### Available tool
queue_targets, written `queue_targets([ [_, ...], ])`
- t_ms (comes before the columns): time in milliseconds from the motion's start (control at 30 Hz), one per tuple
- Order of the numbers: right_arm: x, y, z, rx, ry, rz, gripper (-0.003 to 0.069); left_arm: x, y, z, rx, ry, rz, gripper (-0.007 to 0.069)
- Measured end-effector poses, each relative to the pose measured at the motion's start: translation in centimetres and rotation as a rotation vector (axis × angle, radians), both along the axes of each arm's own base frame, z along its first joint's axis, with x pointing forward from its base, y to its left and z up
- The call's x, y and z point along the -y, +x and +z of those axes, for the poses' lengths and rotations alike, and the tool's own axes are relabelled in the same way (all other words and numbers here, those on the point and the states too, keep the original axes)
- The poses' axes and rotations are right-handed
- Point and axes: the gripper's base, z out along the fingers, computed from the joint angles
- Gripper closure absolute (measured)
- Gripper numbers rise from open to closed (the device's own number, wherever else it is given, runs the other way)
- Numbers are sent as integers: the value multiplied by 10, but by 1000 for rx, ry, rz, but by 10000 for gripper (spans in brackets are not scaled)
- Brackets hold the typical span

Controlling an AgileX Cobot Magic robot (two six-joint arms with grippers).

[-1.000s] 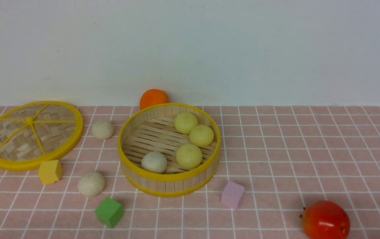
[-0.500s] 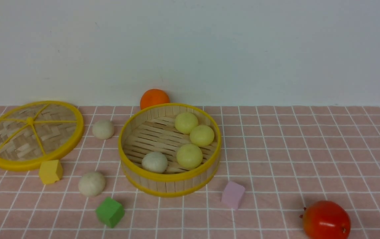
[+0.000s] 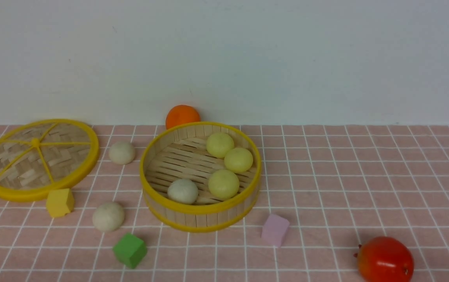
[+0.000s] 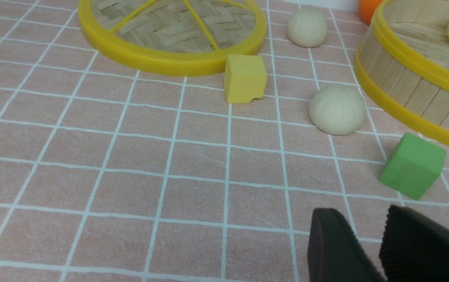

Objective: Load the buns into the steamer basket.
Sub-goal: Use the left arm to grab a steamed stuffed bun

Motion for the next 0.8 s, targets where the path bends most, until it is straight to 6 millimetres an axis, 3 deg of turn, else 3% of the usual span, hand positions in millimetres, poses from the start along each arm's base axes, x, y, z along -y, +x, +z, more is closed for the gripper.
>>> queue_targets([
  [267,0,0,0,0,0,0,616,-2,2,3,63,96,-4,384],
  [433,0,0,0,0,0,0,606,0,4,24,285,-277,42,384],
  [567,0,0,0,0,0,0,601,-3,3,37,400,-384,63,384],
  [667,0,0,0,0,0,0,596,-2,-1,65,427,-397,42,384],
  [800,0,0,0,0,0,0,590,2,6,130,377,-340,7,384],
])
